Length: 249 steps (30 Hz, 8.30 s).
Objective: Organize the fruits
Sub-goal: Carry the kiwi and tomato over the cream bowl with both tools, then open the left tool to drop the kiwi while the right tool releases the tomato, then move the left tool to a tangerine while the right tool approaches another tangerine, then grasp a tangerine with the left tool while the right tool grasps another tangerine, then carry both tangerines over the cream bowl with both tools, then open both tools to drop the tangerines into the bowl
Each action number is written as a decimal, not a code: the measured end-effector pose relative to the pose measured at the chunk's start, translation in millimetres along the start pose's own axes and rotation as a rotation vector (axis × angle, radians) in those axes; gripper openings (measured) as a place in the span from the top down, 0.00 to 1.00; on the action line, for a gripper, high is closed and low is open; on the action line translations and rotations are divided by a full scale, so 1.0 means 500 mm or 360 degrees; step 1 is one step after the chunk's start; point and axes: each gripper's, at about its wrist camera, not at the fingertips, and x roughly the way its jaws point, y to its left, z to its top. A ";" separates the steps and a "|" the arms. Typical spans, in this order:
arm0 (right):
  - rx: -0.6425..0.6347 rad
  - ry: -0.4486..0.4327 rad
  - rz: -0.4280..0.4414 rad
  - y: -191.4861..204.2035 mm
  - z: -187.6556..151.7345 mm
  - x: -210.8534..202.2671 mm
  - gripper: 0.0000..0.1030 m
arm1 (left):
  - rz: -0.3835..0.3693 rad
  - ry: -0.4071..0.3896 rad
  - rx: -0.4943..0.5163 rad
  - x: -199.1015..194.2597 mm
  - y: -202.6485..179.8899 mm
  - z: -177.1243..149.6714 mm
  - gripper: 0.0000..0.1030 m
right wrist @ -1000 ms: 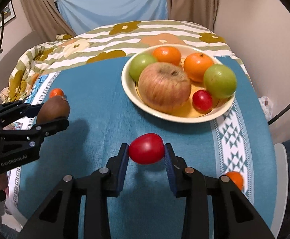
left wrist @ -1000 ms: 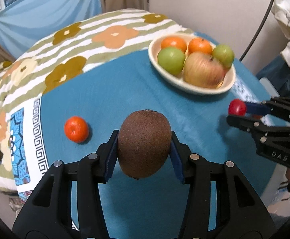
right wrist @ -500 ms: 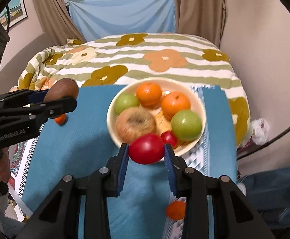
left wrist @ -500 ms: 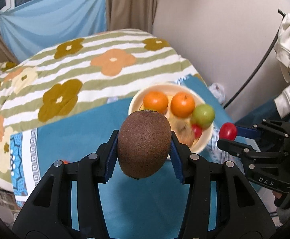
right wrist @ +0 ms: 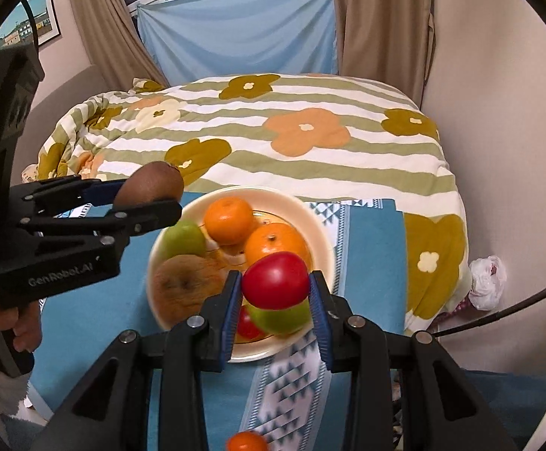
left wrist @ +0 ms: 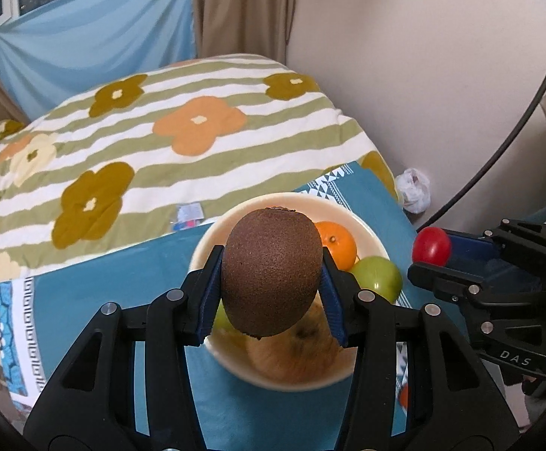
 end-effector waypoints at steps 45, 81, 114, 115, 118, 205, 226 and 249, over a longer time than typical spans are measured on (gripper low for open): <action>-0.0101 0.0113 0.0321 -0.073 0.127 0.170 0.68 | 0.0272 0.0013 -0.0307 -0.013 0.099 -0.063 0.00; -0.0062 -0.0019 0.0238 0.010 0.081 -0.011 0.00 | 0.0401 -0.0129 -0.0379 -0.224 0.160 -0.132 0.00; 0.0841 0.0166 -0.0532 0.131 -0.251 -0.046 0.00 | 0.0189 0.0221 0.0124 -0.083 0.373 -0.270 0.00; 0.0867 0.0177 -0.0540 0.130 -0.260 -0.038 0.00 | 0.0193 0.0227 0.0136 -0.071 0.378 -0.272 0.00; 0.0919 0.0209 -0.0564 0.129 -0.284 -0.020 0.00 | 0.0189 0.0252 0.0148 -0.041 0.390 -0.275 0.07; 0.0176 0.0033 -0.0057 -0.014 -0.038 -0.039 0.67 | 0.0044 0.0040 0.0023 -0.074 0.006 -0.064 0.59; 0.0232 0.0071 -0.0023 -0.133 -0.044 -0.004 0.67 | 0.0064 0.0097 0.0116 0.015 -0.113 -0.053 0.58; 0.0128 0.0063 0.0086 -0.081 -0.043 -0.002 0.67 | 0.0200 -0.0041 -0.0081 -0.085 -0.010 -0.077 0.10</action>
